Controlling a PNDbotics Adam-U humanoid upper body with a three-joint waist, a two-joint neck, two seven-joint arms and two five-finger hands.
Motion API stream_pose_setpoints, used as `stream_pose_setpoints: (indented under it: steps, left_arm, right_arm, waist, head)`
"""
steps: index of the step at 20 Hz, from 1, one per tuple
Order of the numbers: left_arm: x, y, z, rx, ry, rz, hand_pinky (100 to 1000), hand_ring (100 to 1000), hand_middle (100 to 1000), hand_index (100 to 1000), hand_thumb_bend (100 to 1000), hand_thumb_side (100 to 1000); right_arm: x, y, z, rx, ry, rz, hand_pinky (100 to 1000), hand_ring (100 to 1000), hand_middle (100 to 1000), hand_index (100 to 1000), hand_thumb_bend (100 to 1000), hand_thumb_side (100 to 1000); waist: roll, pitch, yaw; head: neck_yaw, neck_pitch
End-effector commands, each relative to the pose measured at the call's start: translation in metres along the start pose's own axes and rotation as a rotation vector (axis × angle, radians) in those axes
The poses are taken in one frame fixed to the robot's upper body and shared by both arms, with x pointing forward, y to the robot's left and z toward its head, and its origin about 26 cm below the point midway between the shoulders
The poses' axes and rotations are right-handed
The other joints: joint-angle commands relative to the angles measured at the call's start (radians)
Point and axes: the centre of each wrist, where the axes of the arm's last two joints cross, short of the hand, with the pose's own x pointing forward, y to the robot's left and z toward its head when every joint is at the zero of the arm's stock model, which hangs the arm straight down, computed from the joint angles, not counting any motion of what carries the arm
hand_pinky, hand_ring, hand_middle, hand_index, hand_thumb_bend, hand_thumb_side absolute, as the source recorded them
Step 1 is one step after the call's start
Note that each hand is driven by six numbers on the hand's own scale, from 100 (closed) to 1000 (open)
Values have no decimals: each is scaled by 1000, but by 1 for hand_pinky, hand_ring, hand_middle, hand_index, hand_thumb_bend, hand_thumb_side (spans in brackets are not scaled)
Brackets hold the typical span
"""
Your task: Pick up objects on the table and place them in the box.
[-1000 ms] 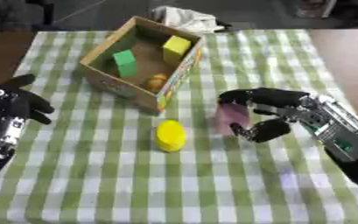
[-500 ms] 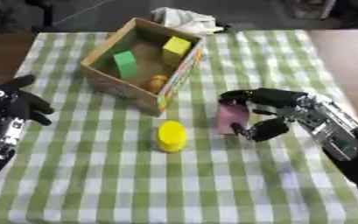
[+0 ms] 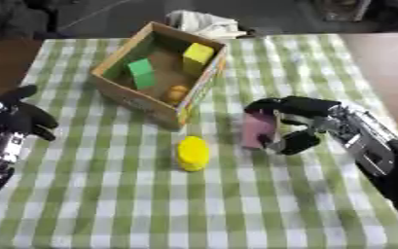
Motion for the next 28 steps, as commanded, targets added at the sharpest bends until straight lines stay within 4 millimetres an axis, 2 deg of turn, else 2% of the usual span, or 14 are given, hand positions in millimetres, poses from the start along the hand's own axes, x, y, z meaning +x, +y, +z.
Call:
stream_pose_setpoints:
  steps: [1, 5, 8, 16, 18, 23, 28]
  left_arm:
    - [6, 4, -1, 1, -14, -20, 535, 604, 547, 880, 100, 688]
    - [5, 4, 0, 2, -13, -19, 535, 605, 546, 880, 100, 688]
    - [5, 4, 0, 2, -10, -19, 535, 606, 547, 880, 100, 690]
    - [5, 3, 0, -4, -10, -14, 536, 607, 547, 880, 100, 687]
    - [5, 3, 0, -7, -11, -12, 536, 607, 547, 880, 100, 686]
    - [6, 0, -1, -22, -15, 2, 536, 606, 546, 879, 100, 686]
    - [8, -4, -5, -46, -37, 22, 536, 606, 546, 879, 100, 685]
  right_arm:
    - [-6, 1, 2, -3, 28, 16, 792, 688, 612, 937, 100, 204]
    - [-1, -10, 4, -83, 3, 4, 772, 623, 544, 907, 100, 134]
    - [8, -26, 6, -160, -36, -3, 768, 604, 542, 895, 100, 114]
    - [32, -98, 17, -328, -157, 39, 771, 595, 548, 893, 100, 100]
    - [33, -114, 16, -340, -187, 2, 771, 592, 548, 893, 100, 100]
    - [26, -138, -1, -329, -194, -86, 768, 584, 548, 890, 100, 100]
    - [10, -141, -26, -338, -156, -136, 769, 578, 549, 889, 100, 100]
  waist:
    - [0, -10, 0]
    - [-2, -11, 2]
    - [-4, -13, 2]
    - [-2, -20, 12]
    - [1, -21, 16]
    - [11, -25, 38]
    - [18, -18, 76]
  head:
    - [-5, 4]
    - [-4, 4]
    - [-2, 4]
    - [-6, 4]
    - [-11, 4]
    - [-36, 4]
    - [-76, 4]
